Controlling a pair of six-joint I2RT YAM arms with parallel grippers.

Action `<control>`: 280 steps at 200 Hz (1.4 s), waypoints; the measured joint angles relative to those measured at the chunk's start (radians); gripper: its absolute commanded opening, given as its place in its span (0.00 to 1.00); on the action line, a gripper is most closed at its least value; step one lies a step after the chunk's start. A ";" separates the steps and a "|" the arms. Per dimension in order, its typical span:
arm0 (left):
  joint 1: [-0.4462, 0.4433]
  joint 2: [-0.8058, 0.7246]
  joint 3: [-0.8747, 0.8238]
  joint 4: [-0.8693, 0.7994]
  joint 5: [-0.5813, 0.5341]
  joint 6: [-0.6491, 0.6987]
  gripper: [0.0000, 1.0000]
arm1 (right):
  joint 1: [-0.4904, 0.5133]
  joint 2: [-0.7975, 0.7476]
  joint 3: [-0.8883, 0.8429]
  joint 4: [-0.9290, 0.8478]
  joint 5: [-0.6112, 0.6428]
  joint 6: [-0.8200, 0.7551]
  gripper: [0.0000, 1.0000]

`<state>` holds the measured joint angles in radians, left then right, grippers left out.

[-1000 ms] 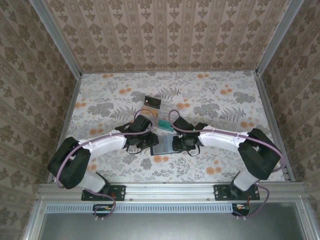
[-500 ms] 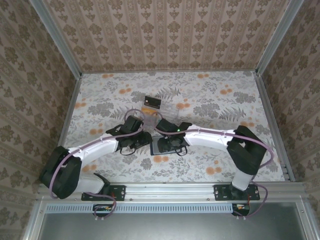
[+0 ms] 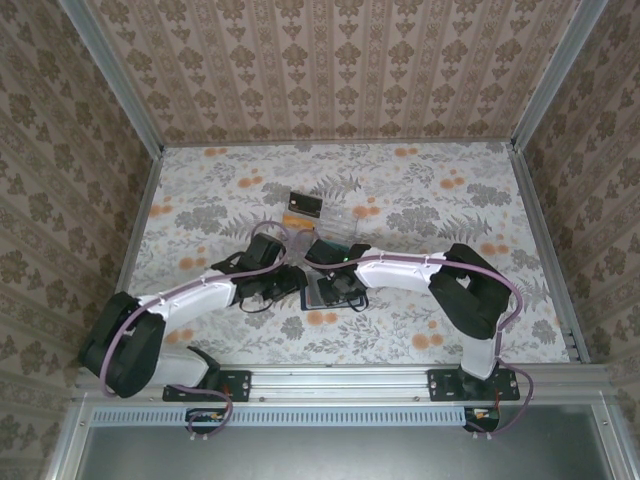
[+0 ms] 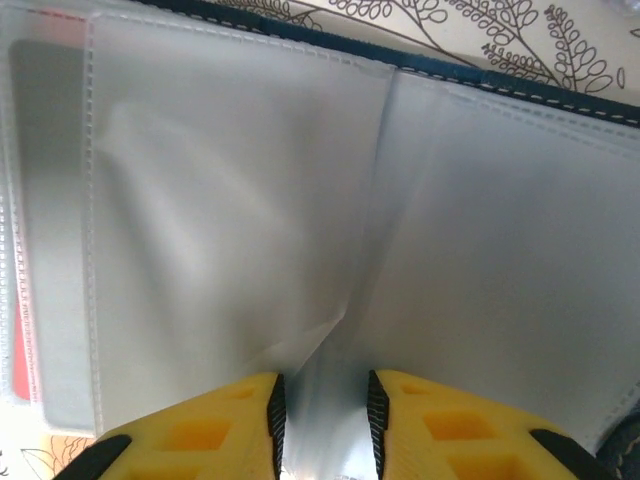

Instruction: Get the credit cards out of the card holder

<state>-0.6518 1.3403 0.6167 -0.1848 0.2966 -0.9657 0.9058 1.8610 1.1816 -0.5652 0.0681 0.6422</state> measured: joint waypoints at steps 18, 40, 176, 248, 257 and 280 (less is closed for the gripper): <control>0.000 0.023 0.001 0.012 0.016 0.000 0.38 | 0.000 0.000 -0.002 0.000 0.000 0.000 0.31; -0.001 0.034 0.001 0.033 0.037 0.000 0.37 | -0.003 -0.003 -0.010 0.010 -0.001 0.000 0.33; -0.024 0.141 0.013 0.175 0.112 -0.022 0.34 | -0.045 -0.051 -0.087 0.107 -0.090 0.008 0.33; -0.024 0.170 0.013 0.213 0.128 -0.034 0.34 | -0.084 -0.133 -0.179 0.197 -0.157 0.012 0.43; -0.024 0.170 0.017 0.213 0.130 -0.035 0.34 | -0.096 -0.156 -0.193 0.206 -0.162 0.007 0.44; -0.026 0.175 0.042 0.217 0.136 -0.035 0.33 | -0.126 -0.240 -0.224 0.231 -0.170 -0.005 0.46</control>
<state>-0.6777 1.5150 0.6586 0.0326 0.4324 -1.0004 0.7799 1.6207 0.9581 -0.3340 -0.1020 0.6376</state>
